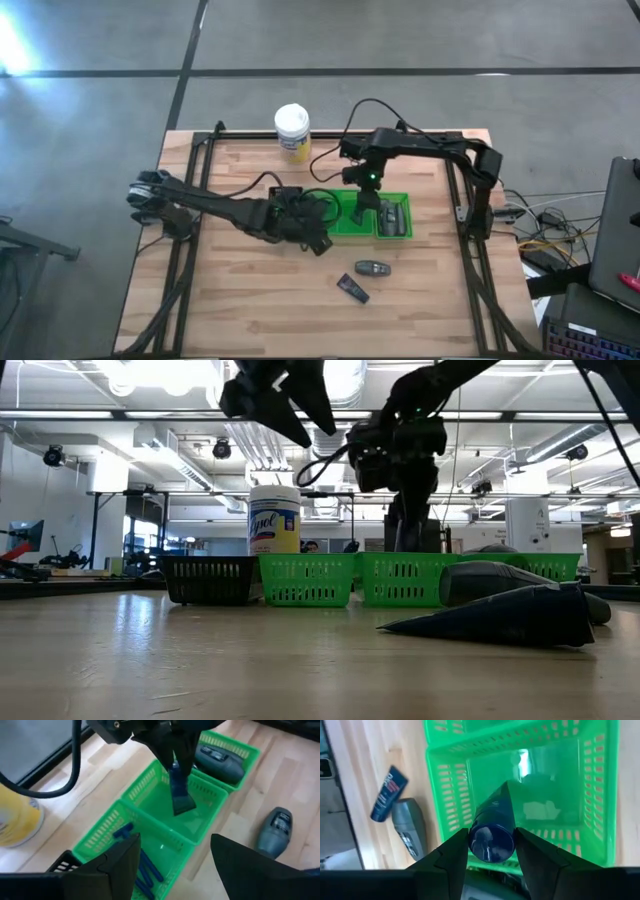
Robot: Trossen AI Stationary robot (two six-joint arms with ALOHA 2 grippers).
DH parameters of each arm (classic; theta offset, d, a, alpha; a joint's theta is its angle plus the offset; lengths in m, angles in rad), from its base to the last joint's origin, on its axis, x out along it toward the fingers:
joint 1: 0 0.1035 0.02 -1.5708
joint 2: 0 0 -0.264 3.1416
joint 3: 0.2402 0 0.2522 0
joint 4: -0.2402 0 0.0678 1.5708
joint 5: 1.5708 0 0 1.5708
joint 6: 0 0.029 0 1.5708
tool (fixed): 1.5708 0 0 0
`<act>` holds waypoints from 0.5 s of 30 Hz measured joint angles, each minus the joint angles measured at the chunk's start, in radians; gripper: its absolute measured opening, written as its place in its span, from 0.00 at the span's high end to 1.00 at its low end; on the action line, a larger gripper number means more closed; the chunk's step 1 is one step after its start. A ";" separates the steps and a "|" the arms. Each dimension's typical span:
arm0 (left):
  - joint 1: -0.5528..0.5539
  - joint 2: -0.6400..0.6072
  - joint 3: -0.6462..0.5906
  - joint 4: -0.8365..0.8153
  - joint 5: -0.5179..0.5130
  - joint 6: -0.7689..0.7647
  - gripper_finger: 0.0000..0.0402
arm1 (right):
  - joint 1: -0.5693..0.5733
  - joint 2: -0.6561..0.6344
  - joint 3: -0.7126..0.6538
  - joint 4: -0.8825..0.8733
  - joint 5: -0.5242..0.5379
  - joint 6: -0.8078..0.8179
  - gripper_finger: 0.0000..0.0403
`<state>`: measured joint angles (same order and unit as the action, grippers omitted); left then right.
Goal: Pick & Place Travel size toiletries
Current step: Put the shave cream into the middle green bin
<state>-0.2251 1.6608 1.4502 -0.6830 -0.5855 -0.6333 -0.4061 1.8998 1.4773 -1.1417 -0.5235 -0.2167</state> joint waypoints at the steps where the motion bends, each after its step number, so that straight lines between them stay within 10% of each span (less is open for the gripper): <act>1: -0.001 -0.004 0.000 -0.010 -0.003 -0.010 0.39 | -0.001 0.007 0.006 0.001 -0.013 -0.001 0.61; 15: 0.006 -0.005 -0.010 -0.066 -0.055 -0.035 0.39 | 0.007 -0.021 0.023 0.057 0.136 0.006 0.47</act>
<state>-0.2192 1.6554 1.4398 -0.7486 -0.6403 -0.6687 -0.3996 1.8792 1.5005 -1.0851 -0.3876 -0.2103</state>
